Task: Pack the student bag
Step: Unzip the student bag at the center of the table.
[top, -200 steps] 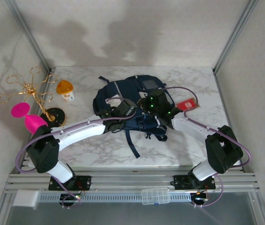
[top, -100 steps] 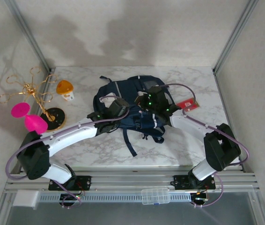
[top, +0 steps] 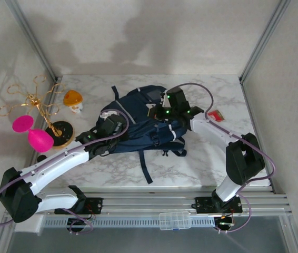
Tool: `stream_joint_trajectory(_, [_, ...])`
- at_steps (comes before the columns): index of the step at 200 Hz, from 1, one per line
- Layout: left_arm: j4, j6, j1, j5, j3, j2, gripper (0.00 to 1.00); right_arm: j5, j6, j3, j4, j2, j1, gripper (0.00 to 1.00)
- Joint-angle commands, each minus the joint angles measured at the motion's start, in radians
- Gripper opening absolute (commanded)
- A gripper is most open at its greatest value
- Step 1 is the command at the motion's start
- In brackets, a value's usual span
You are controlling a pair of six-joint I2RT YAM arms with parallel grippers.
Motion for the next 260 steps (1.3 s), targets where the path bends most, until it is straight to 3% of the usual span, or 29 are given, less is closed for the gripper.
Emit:
stream_joint_trajectory(1, [-0.027, 0.054, -0.035, 0.096, -0.024, 0.018, 0.00, -0.039, -0.185, 0.178, -0.034, 0.048, -0.078, 0.00])
stream_joint_trajectory(25, [0.042, 0.037, -0.074, 0.101, 0.005, 0.088, 0.00, -0.016, -0.228, 0.283, -0.113, 0.131, -0.087, 0.00])
stream_joint_trajectory(58, [0.057, 0.024, -0.071, 0.035, 0.064, 0.172, 0.00, 0.010, -0.162, 0.204, -0.105, 0.070, -0.083, 0.44])
stream_joint_trajectory(84, [0.067, 0.020, -0.062, 0.010, 0.078, 0.187, 0.00, 0.061, -0.040, 0.049, -0.072, -0.045, -0.041, 0.57])
stream_joint_trajectory(116, [0.072, 0.040, -0.045, 0.021, 0.071, 0.146, 0.00, 0.073, 0.220, -0.133, 0.089, -0.127, 0.041, 0.54])
stream_joint_trajectory(155, [0.026, 0.063, -0.017, 0.031, 0.072, 0.080, 0.14, 0.204, 0.410, -0.176, 0.154, -0.127, 0.108, 0.49])
stream_joint_trajectory(196, [0.035, 0.098, -0.004, 0.084, 0.074, 0.082, 0.30, 0.243, 0.467, -0.140, 0.195, -0.066, 0.117, 0.41])
stream_joint_trajectory(213, [0.021, 0.089, -0.010, 0.078, 0.115, 0.117, 0.32, 0.252, 0.477, -0.134, 0.199, -0.051, 0.120, 0.34])
stream_joint_trajectory(231, [-0.010, 0.069, -0.022, 0.040, 0.169, 0.168, 0.43, 0.249, 0.485, -0.133, 0.209, -0.040, 0.120, 0.30])
stream_joint_trajectory(260, [-0.088, 0.050, -0.051, -0.029, 0.258, 0.270, 0.43, 0.262, 0.491, -0.143, 0.219, -0.040, 0.121, 0.26])
